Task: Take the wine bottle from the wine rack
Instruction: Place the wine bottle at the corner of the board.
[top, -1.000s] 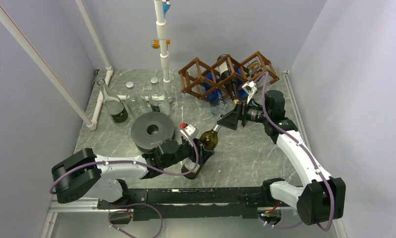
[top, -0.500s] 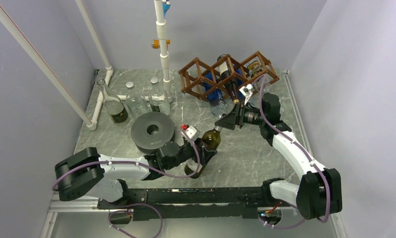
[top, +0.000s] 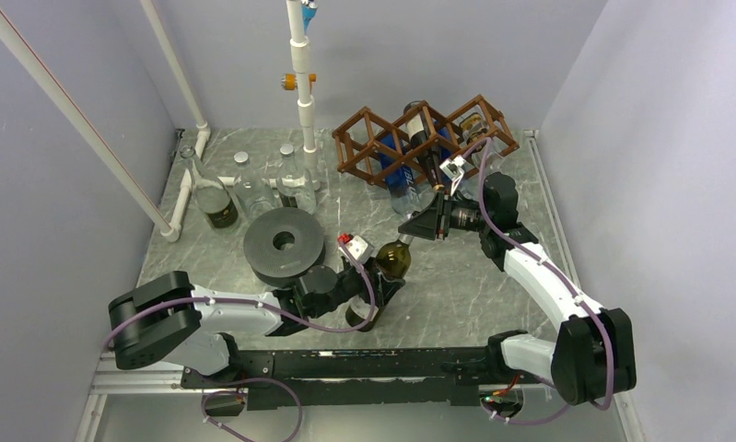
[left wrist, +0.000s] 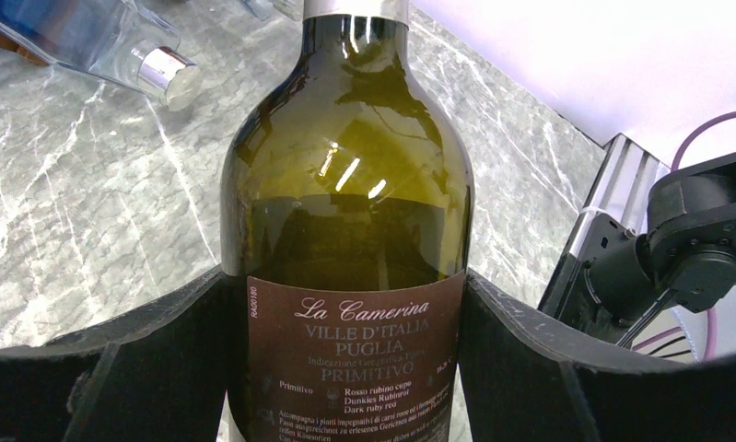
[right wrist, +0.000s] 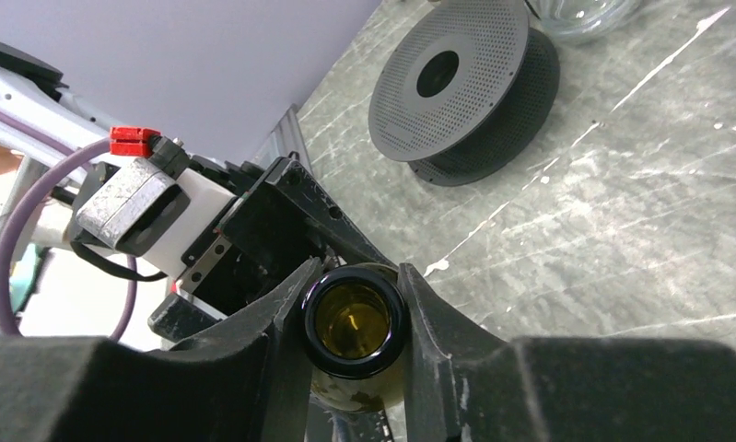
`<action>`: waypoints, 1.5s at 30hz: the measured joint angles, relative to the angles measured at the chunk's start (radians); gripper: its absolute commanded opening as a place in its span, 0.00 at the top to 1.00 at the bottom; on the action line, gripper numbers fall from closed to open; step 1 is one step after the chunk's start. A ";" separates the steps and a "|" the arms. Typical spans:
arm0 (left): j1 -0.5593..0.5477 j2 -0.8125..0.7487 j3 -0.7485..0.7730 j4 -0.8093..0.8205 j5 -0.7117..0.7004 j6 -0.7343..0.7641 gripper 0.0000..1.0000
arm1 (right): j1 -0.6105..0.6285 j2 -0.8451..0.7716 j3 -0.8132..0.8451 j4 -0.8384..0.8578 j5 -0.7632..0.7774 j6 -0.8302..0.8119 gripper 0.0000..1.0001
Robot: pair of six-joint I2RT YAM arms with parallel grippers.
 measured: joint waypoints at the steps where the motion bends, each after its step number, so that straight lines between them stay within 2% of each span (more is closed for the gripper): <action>1: -0.001 0.001 0.000 0.002 -0.002 -0.001 1.00 | 0.000 0.001 0.000 0.002 -0.001 0.001 0.97; 2: -0.002 0.003 0.000 0.003 -0.002 0.000 1.00 | 0.000 0.002 0.000 0.004 -0.002 -0.003 1.00; 3: -0.002 0.004 0.000 0.003 -0.002 0.001 0.95 | 0.000 0.002 0.000 0.005 -0.004 -0.007 1.00; 9: -0.002 0.017 0.007 0.001 0.000 -0.003 0.39 | 0.000 0.002 0.002 -0.003 -0.008 -0.027 1.00; 10: -0.002 0.018 0.008 0.000 0.001 -0.003 0.33 | -0.001 0.002 0.002 -0.003 -0.010 -0.027 1.00; 15: -0.002 0.018 0.034 -0.043 0.003 -0.003 0.13 | -0.005 0.002 0.012 -0.011 -0.016 -0.039 1.00; 19: -0.002 0.017 0.061 -0.074 0.008 -0.002 0.02 | -0.006 0.002 0.019 -0.024 -0.026 -0.072 1.00; 30: 0.007 -0.046 0.094 -0.184 0.021 0.008 0.00 | -0.027 0.002 0.033 -0.105 -0.033 -0.146 1.00; 45: 0.078 -0.290 0.095 -0.465 0.016 0.040 0.01 | -0.054 -0.006 0.138 -0.323 -0.024 -0.358 1.00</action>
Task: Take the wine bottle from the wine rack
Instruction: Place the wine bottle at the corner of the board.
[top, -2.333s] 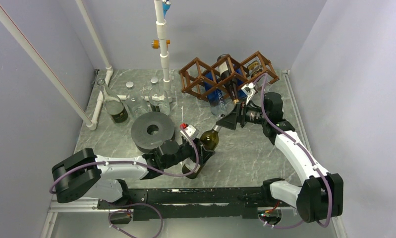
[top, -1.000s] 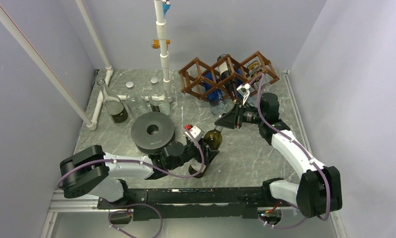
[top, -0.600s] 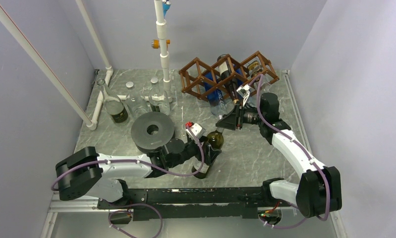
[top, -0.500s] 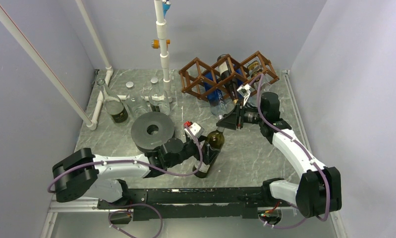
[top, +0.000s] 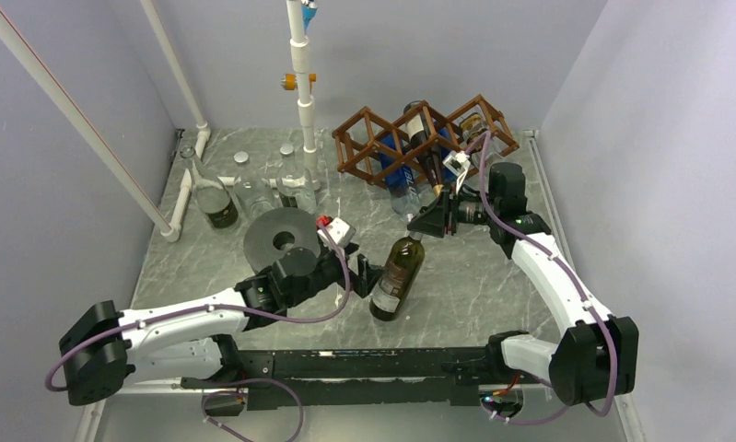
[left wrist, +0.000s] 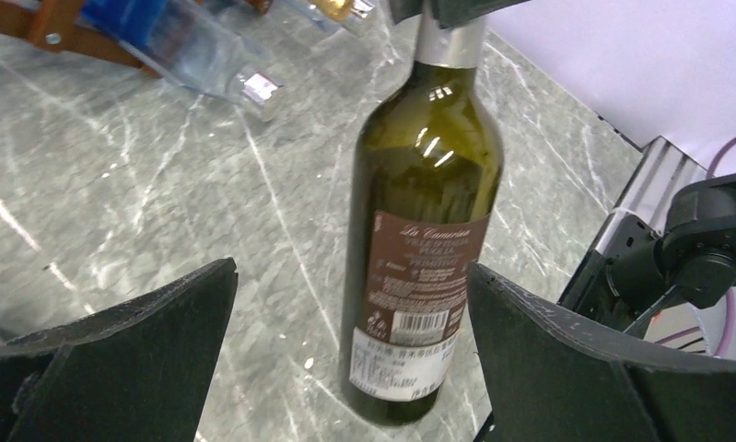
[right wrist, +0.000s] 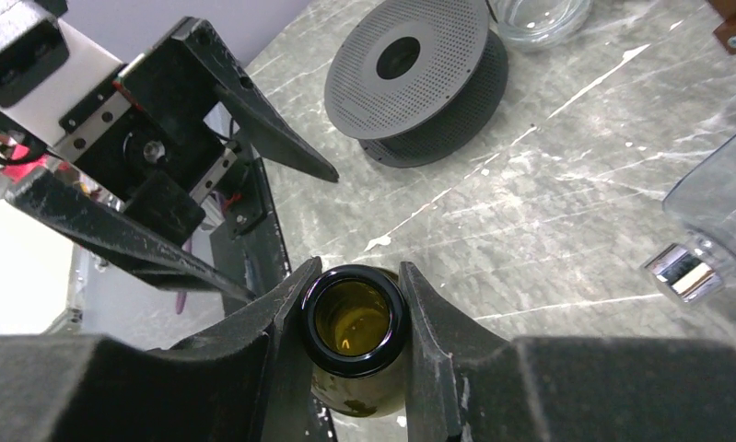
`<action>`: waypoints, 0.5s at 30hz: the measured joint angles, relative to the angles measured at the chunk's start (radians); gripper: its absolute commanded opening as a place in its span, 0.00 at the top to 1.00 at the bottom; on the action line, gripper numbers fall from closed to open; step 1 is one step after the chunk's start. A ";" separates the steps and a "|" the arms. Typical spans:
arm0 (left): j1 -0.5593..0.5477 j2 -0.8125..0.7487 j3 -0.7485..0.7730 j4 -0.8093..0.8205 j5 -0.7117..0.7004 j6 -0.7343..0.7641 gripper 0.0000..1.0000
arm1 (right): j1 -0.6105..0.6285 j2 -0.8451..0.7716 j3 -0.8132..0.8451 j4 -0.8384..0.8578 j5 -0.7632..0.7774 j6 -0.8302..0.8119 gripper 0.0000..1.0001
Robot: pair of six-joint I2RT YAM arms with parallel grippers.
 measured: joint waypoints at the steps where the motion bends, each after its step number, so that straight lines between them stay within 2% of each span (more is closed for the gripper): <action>1: 0.007 -0.018 0.000 -0.022 -0.005 0.000 0.01 | 0.000 0.000 0.012 -0.021 0.003 -0.019 1.00; 8: 0.037 -0.135 0.000 -0.160 -0.049 0.000 0.00 | 0.000 0.000 0.124 -0.192 0.040 -0.185 1.00; 15: 0.040 -0.227 -0.012 -0.221 -0.091 0.000 0.00 | -0.001 0.000 0.264 -0.397 0.123 -0.419 1.00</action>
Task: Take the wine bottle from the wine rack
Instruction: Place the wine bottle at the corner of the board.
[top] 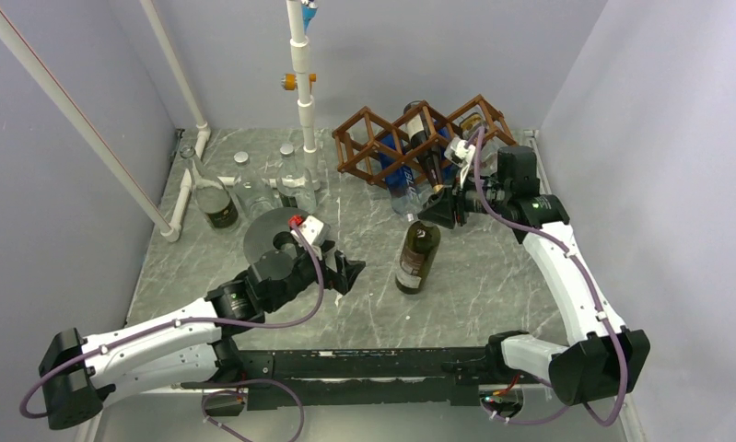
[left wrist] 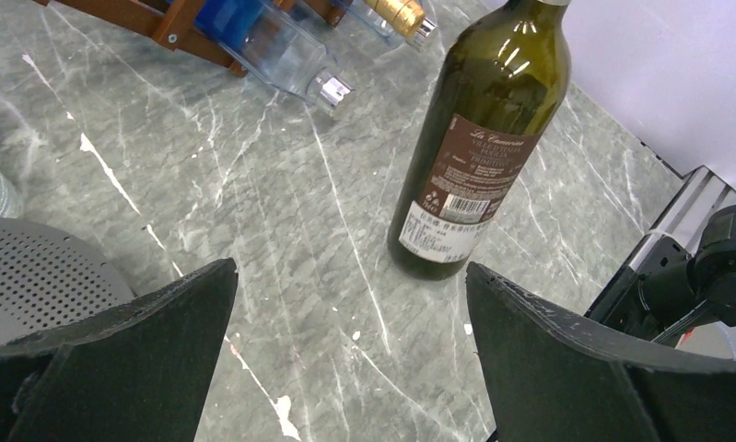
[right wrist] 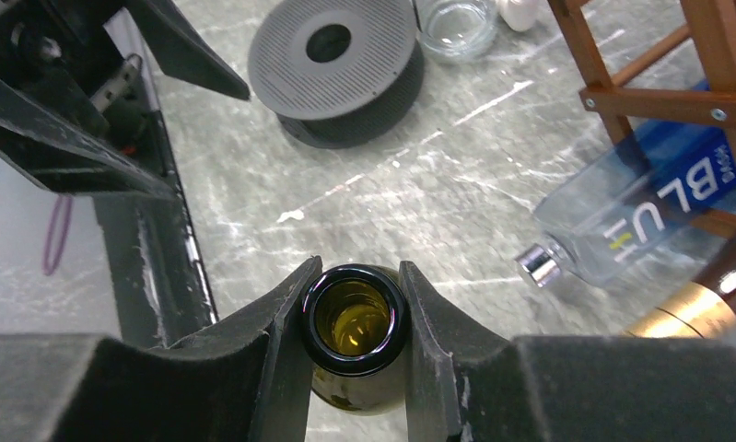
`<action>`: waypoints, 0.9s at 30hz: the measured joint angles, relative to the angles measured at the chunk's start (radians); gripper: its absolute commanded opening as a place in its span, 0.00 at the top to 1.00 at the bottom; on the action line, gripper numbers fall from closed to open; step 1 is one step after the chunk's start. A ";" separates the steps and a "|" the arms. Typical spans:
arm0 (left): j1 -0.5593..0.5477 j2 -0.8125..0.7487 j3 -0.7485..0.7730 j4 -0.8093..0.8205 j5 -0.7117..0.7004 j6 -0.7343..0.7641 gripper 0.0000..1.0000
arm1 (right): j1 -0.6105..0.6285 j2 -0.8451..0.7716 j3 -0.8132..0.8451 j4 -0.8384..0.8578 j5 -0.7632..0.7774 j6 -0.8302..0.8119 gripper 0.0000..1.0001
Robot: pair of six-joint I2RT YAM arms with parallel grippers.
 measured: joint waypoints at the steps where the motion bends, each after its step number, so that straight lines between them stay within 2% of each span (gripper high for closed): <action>1: 0.001 -0.011 -0.005 -0.006 -0.004 0.000 0.00 | -0.002 0.000 0.010 -0.025 0.013 -0.029 1.00; 5: 0.003 -0.039 -0.025 -0.012 -0.019 0.000 0.00 | -0.027 0.000 0.022 -0.109 0.050 -0.120 1.00; 10: 0.003 -0.060 -0.050 -0.016 -0.028 -0.001 0.00 | -0.125 -0.002 0.034 -0.190 0.046 -0.207 1.00; 22: 0.003 -0.113 -0.099 -0.016 -0.031 -0.009 0.00 | -0.532 0.002 0.076 -0.216 0.037 -0.322 1.00; 27: 0.003 -0.113 -0.109 -0.014 -0.033 -0.009 0.00 | -0.642 0.071 0.163 -0.189 0.034 -0.326 1.00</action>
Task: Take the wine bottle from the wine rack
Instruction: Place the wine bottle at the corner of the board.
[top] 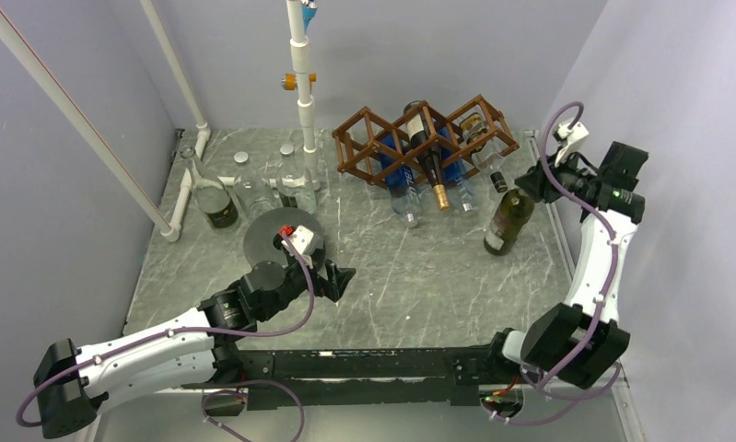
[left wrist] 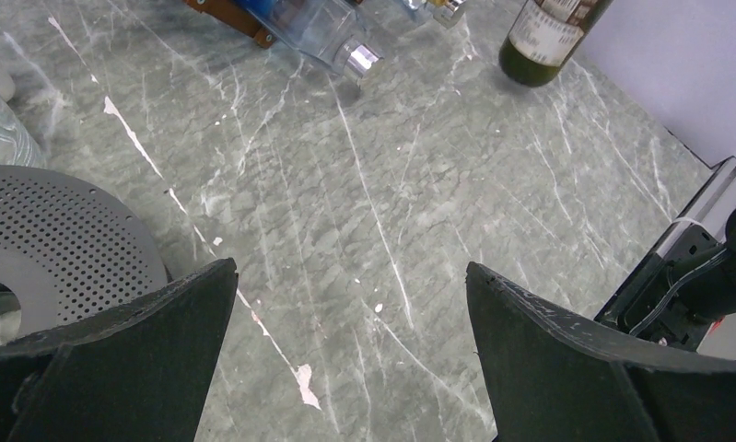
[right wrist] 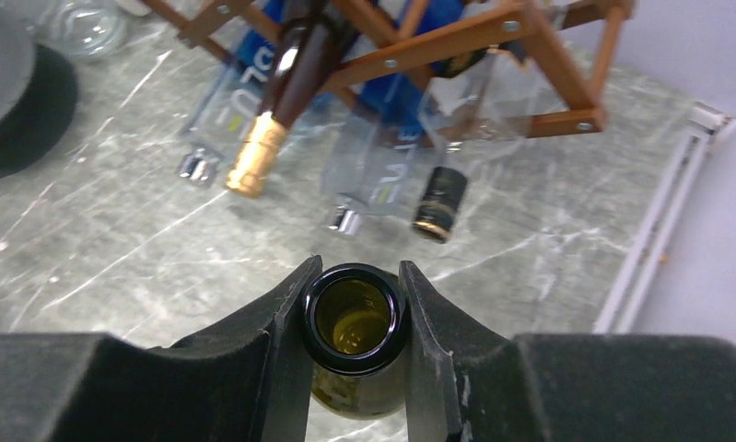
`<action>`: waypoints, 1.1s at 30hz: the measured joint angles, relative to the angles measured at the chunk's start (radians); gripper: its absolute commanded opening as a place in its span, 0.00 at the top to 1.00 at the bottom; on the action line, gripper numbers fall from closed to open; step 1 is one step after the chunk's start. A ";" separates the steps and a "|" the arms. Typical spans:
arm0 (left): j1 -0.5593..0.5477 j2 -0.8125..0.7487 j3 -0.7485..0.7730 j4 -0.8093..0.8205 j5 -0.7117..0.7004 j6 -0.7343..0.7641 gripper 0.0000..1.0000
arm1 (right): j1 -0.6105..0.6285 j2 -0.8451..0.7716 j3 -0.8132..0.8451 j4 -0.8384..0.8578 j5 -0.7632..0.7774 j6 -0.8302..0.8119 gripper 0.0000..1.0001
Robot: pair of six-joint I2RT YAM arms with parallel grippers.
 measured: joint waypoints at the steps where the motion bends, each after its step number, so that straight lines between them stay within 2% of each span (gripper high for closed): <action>1: 0.000 0.000 -0.002 0.000 0.000 0.000 0.00 | -0.015 0.022 0.018 0.012 0.001 0.001 1.00; 11: 0.005 0.000 -0.005 0.000 -0.003 0.000 0.00 | -0.050 0.223 0.134 0.130 0.063 0.061 1.00; 24: 0.009 0.003 -0.005 0.008 -0.003 0.000 0.01 | -0.050 0.346 0.225 0.273 0.136 0.162 1.00; 33: 0.011 0.010 -0.005 0.014 -0.003 0.000 0.01 | -0.044 0.432 0.308 0.289 0.169 0.180 1.00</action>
